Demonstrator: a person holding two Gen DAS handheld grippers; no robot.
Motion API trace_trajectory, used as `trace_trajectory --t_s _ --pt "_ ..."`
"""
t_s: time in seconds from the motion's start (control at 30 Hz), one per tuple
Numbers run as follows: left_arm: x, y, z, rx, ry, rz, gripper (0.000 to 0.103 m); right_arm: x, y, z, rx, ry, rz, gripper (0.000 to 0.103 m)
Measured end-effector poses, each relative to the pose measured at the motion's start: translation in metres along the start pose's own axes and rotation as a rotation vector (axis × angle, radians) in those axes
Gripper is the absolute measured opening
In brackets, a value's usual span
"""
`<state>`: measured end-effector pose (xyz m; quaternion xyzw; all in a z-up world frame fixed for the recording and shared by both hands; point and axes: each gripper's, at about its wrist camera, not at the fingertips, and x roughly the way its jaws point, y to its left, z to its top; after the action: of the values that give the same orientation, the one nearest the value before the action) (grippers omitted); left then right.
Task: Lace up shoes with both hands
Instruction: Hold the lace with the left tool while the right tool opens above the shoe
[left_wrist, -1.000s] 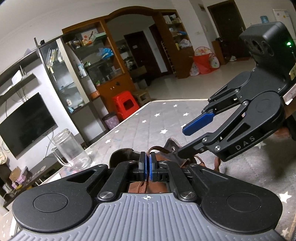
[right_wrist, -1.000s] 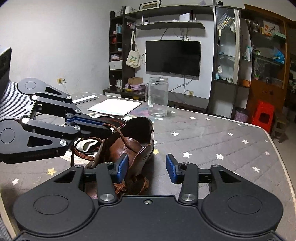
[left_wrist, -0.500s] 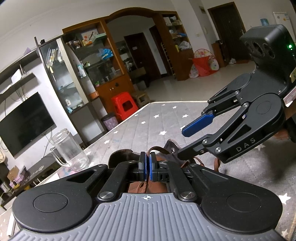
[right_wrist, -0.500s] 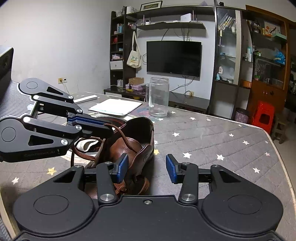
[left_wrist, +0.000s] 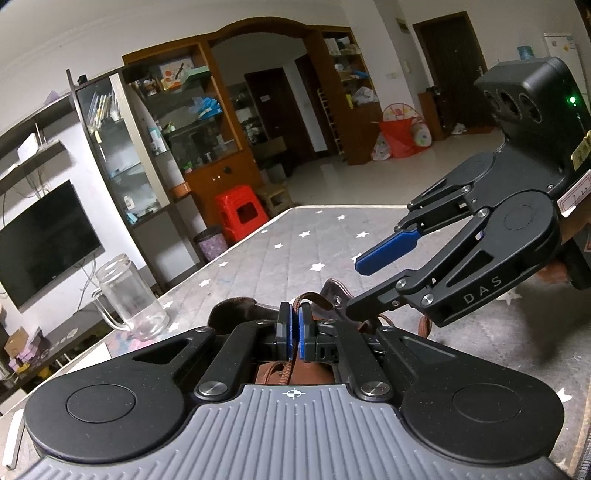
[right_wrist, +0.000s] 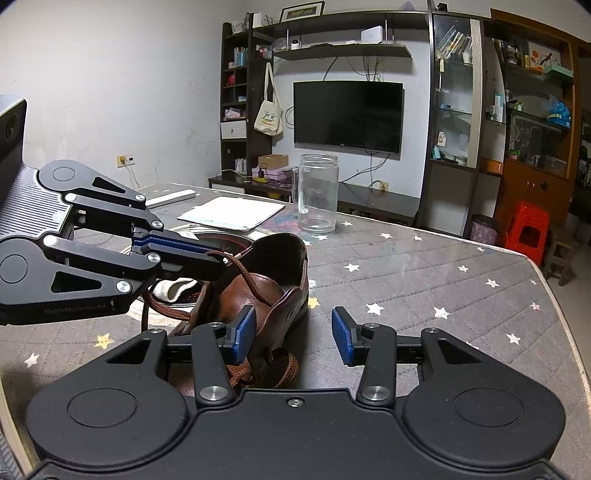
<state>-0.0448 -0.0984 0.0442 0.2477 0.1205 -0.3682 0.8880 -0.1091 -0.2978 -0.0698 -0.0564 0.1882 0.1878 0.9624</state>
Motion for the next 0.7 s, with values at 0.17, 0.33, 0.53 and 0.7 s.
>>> trace_trajectory --t_s 0.17,0.33,0.53,0.7 --pt "-0.0035 0.0005 0.0003 -0.012 -0.012 -0.006 0.004 -0.0004 -0.0010 0.0000 0.001 0.000 0.003 0.048" --pt "-0.0035 0.0006 -0.0011 -0.020 -0.010 -0.011 0.004 -0.0003 -0.0002 0.0002 0.002 0.000 0.003 0.048" --pt "-0.0020 0.0003 -0.0058 -0.027 -0.010 -0.018 0.004 0.0011 -0.0017 0.0011 0.004 0.001 0.003 0.048" --pt "0.0040 -0.0011 -0.0084 -0.031 -0.001 -0.015 0.004 0.0004 -0.0013 0.0009 0.000 0.001 0.005 0.048"
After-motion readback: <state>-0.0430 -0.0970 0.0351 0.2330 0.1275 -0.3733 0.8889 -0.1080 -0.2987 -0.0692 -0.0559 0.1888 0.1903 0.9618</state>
